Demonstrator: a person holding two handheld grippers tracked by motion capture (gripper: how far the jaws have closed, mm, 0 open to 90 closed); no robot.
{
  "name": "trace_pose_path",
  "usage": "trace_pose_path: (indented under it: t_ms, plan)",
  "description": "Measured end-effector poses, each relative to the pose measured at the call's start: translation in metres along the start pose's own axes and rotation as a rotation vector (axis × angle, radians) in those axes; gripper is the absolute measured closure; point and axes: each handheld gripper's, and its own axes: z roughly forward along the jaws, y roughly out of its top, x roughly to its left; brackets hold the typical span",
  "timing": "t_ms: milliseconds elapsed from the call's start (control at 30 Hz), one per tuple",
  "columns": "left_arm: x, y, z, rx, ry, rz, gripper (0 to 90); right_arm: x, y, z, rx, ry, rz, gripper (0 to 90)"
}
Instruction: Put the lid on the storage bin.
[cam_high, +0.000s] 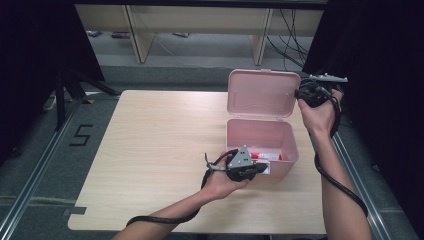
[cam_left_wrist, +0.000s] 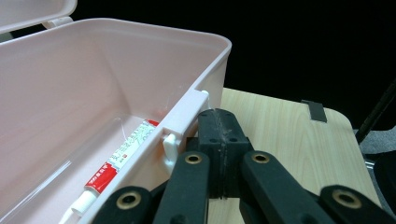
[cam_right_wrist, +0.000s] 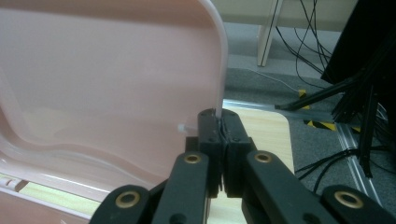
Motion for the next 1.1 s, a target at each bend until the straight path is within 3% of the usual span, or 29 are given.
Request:
trace_pose_path:
  t_ms: [100,167,200,300,333,433,600,667,833,867,900,1100]
  plan:
    - [0.0,0.0,0.0,-0.002,0.001,0.0,89.6,-0.001,-0.001,-0.001,-0.015,-0.004,-0.031,89.7]
    - [-0.001,-0.001,0.0,-0.003,0.003,-0.001,89.6,0.001,-0.002,-0.002,-0.012,-0.01,-0.01,89.7]
    - [-0.001,-0.001,0.0,-0.003,0.003,-0.001,89.6,0.0,-0.003,-0.003,-0.023,-0.004,-0.029,89.7]
    - [0.0,0.0,0.0,-0.001,0.001,0.0,89.6,0.003,-0.005,-0.004,-0.03,-0.008,-0.018,89.7]
    - [0.0,0.0,0.0,0.001,0.001,0.0,89.6,0.001,-0.004,-0.005,-0.034,-0.012,-0.041,89.7]
    - [0.0,0.0,0.0,0.001,0.001,0.0,89.6,0.004,-0.006,-0.007,-0.035,-0.011,-0.02,89.6]
    - [0.0,0.0,0.0,0.003,0.003,-0.001,89.6,0.004,-0.01,-0.011,-0.051,-0.014,-0.03,89.6]
    - [0.0,0.0,0.0,0.004,0.003,-0.001,89.6,0.003,-0.011,-0.011,-0.061,-0.014,-0.065,89.6]
    - [0.0,0.001,0.0,0.006,0.003,0.003,89.6,0.005,-0.014,-0.014,-0.073,-0.02,-0.049,89.6]
    - [0.0,0.001,0.0,0.006,0.004,0.003,89.6,0.005,-0.015,-0.015,-0.077,-0.018,-0.063,89.6]
    - [0.0,0.001,0.0,0.006,0.004,0.003,89.6,0.007,-0.016,-0.016,-0.077,-0.024,-0.044,89.6]
    - [0.0,0.001,0.0,0.008,0.004,0.004,89.6,0.007,-0.02,-0.018,-0.1,-0.029,-0.062,89.6]
